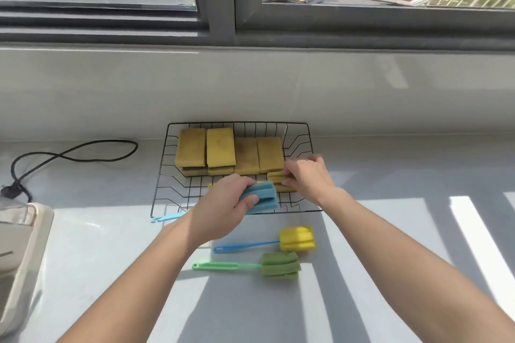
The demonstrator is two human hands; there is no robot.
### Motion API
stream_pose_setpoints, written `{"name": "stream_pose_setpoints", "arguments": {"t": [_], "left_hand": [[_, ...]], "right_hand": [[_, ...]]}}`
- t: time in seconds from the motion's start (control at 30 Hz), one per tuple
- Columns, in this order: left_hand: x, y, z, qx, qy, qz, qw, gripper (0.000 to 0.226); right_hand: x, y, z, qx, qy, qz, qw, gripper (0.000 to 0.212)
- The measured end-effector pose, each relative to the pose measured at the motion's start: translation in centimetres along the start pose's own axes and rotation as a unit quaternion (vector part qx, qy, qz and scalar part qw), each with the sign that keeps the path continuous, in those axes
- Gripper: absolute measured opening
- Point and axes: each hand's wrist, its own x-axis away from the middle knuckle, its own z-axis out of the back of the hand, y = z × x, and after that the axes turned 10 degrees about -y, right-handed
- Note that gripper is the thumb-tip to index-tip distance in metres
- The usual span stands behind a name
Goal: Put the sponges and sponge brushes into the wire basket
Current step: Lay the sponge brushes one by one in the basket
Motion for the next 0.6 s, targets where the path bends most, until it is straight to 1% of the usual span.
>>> {"name": "stream_pose_setpoints", "arguments": {"t": [0.13, 0.3, 0.5, 0.6], "left_hand": [[-3.3, 0.3, -0.9, -0.036, -0.030, 0.009, 0.999, 0.032], [-6.7, 0.5, -2.4, -0.063, -0.056, 0.022, 0.996, 0.033], [-8.8, 0.1, -4.9, -0.046, -0.080, 0.028, 0.995, 0.034], [-9.5, -0.2, -5.9, -0.012, -0.067, 0.036, 0.997, 0.038]], "right_hand": [[-0.5, 0.0, 0.2, 0.041, 0.014, 0.012, 0.999, 0.021], [-0.9, 0.6, 0.5, 0.055, 0.012, 0.027, 0.998, 0.018], [-2.0, 1.2, 1.1, 0.006, -0.025, 0.034, 0.999, 0.022], [-2.3, 1.4, 1.2, -0.008, -0.035, 0.039, 0.999, 0.021]]}}
